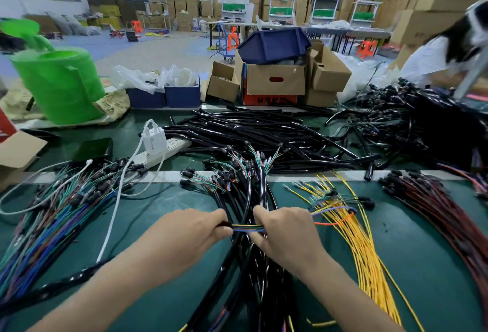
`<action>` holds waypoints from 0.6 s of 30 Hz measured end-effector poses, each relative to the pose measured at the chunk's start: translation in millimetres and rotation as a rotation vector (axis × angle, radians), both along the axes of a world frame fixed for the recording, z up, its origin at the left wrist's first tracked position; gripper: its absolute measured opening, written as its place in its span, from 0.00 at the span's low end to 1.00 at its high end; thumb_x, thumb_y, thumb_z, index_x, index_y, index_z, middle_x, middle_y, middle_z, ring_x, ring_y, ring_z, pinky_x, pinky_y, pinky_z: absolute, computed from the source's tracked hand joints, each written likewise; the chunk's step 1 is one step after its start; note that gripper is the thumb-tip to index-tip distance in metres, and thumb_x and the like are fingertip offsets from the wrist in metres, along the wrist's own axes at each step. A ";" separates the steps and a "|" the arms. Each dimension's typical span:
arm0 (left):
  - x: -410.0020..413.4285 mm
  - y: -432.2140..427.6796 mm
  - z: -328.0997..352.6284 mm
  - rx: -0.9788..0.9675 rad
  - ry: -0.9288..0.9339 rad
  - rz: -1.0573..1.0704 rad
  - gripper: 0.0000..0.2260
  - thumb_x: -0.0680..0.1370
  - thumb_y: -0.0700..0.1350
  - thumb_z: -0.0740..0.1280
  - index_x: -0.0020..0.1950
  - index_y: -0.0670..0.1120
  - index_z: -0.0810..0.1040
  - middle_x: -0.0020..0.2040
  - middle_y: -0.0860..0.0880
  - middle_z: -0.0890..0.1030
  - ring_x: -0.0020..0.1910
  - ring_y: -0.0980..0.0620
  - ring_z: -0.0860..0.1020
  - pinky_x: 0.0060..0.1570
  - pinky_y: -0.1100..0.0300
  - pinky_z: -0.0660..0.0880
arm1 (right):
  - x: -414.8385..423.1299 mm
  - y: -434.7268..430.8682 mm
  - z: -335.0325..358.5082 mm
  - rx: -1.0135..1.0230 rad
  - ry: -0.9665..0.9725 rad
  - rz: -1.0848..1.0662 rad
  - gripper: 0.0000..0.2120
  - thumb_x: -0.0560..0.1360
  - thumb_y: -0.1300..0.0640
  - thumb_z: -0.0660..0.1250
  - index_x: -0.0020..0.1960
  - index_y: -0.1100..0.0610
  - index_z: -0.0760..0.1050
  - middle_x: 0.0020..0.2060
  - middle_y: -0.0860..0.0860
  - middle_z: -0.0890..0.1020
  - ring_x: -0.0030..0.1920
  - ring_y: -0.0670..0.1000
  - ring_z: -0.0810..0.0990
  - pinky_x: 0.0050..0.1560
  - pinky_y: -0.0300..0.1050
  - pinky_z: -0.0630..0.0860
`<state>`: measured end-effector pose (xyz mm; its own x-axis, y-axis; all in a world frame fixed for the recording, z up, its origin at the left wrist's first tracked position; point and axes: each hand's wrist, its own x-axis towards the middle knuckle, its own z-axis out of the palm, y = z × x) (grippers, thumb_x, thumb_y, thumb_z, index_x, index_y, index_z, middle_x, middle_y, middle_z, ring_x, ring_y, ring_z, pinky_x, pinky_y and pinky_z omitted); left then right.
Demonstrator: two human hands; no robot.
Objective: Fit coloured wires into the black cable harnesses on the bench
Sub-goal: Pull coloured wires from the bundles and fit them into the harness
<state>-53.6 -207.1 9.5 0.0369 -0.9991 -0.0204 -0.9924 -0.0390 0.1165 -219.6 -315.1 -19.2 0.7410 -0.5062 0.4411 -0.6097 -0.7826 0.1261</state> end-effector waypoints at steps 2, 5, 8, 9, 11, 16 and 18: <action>-10.3 -5.7 1.1 0.038 -0.034 -0.043 0.13 0.82 0.56 0.50 0.54 0.50 0.67 0.48 0.48 0.79 0.48 0.43 0.77 0.47 0.50 0.72 | 4.2 5.6 10.2 -0.066 -0.023 0.035 0.23 0.51 0.42 0.79 0.34 0.51 0.71 0.17 0.49 0.73 0.18 0.51 0.74 0.21 0.36 0.60; -26.0 -13.7 -3.7 0.002 0.148 -0.095 0.14 0.82 0.53 0.52 0.57 0.46 0.70 0.49 0.44 0.81 0.48 0.42 0.77 0.48 0.49 0.72 | 9.0 11.2 21.6 -0.153 -0.046 0.116 0.32 0.47 0.46 0.78 0.43 0.52 0.65 0.17 0.49 0.72 0.19 0.50 0.74 0.23 0.37 0.55; -28.5 -14.0 -5.3 -0.145 0.314 -0.134 0.11 0.81 0.54 0.54 0.49 0.48 0.71 0.34 0.54 0.76 0.35 0.51 0.73 0.38 0.55 0.67 | 4.0 3.9 22.1 -0.073 -0.153 0.175 0.24 0.50 0.51 0.80 0.42 0.52 0.73 0.21 0.48 0.73 0.23 0.51 0.74 0.23 0.37 0.63; -26.4 -12.3 -5.9 -0.197 0.351 -0.143 0.11 0.80 0.57 0.55 0.45 0.52 0.69 0.29 0.55 0.72 0.31 0.53 0.68 0.34 0.57 0.64 | -0.6 -2.3 21.6 -0.023 -0.191 0.156 0.21 0.54 0.51 0.80 0.42 0.51 0.75 0.23 0.48 0.74 0.25 0.52 0.75 0.26 0.38 0.66; -18.7 -6.2 -5.5 -0.258 0.454 -0.095 0.15 0.78 0.63 0.54 0.44 0.53 0.67 0.28 0.52 0.69 0.28 0.56 0.65 0.30 0.62 0.62 | -13.4 -17.5 21.6 0.114 -0.263 0.064 0.14 0.65 0.50 0.77 0.45 0.51 0.75 0.27 0.48 0.77 0.31 0.54 0.77 0.32 0.41 0.69; -6.6 0.6 -4.3 -0.122 0.491 0.001 0.13 0.79 0.60 0.55 0.49 0.54 0.73 0.29 0.52 0.70 0.27 0.56 0.65 0.30 0.61 0.64 | -31.6 -43.5 17.2 0.201 -0.181 0.069 0.14 0.71 0.46 0.72 0.38 0.55 0.74 0.24 0.49 0.74 0.26 0.52 0.70 0.26 0.42 0.61; -6.6 -3.8 -0.8 -0.062 0.408 0.008 0.13 0.80 0.57 0.55 0.46 0.50 0.73 0.30 0.52 0.70 0.28 0.55 0.65 0.31 0.59 0.66 | -30.1 -43.6 21.3 0.041 -0.139 0.118 0.16 0.65 0.48 0.78 0.34 0.56 0.73 0.20 0.50 0.73 0.20 0.53 0.71 0.23 0.38 0.59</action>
<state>-60.2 -210.9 8.8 0.0458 -0.9986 0.0249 -0.8642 -0.0271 0.5024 -249.7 -358.6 2.2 0.7298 -0.4390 0.5241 -0.5224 -0.8526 0.0132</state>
